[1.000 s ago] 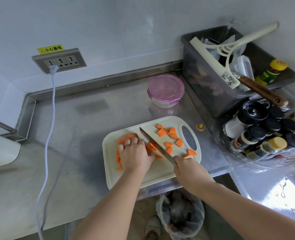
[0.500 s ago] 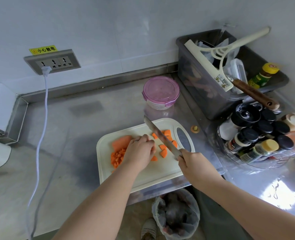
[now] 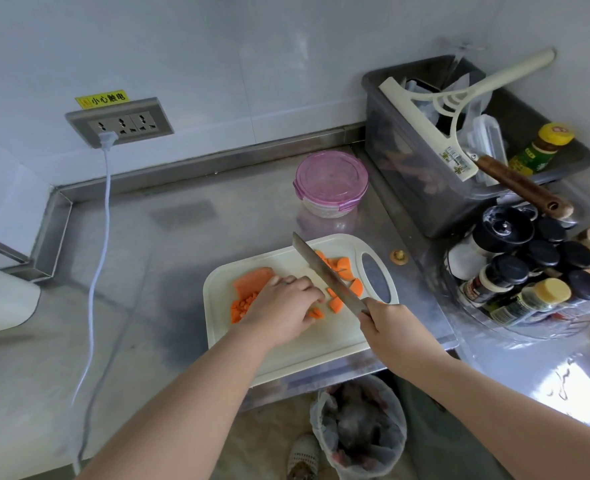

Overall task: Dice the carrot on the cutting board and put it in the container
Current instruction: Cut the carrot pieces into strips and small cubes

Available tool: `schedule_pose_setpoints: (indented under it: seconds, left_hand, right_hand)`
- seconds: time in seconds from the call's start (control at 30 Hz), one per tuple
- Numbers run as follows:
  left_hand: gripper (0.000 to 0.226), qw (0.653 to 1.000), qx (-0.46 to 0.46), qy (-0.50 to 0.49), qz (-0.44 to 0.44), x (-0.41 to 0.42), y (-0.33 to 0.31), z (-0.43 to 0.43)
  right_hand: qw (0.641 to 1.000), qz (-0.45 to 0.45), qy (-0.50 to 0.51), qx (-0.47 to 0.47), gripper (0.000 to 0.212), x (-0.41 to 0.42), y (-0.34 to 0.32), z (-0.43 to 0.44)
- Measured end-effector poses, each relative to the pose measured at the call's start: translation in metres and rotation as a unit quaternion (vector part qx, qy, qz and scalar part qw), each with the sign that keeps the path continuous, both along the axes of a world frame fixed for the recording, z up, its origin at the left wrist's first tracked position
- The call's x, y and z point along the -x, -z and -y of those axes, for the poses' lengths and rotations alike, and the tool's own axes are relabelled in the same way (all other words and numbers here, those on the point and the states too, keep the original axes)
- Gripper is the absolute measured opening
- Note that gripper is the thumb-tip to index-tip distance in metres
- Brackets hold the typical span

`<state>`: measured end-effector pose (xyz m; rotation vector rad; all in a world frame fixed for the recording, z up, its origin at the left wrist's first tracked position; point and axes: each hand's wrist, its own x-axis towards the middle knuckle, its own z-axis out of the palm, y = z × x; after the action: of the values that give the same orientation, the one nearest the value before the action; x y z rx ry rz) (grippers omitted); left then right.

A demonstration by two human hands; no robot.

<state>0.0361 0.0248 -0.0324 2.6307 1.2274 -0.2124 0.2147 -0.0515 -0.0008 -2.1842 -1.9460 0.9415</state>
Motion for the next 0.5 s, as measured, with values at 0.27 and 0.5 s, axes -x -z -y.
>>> schedule_pose_setpoints:
  seconds: [0.27,0.5]
  left_hand:
    - [0.019,0.997,-0.004,-0.070,0.010,-0.010,0.011,0.002]
    - [0.028,0.978,-0.024,-0.205,0.021,-0.007,0.018,0.013]
  right_hand:
    - [1.000,-0.011,0.020,0.010,0.021,-0.007,0.003,0.003]
    - [1.000,-0.001,0.010,0.022,0.025,0.001,0.016,0.003]
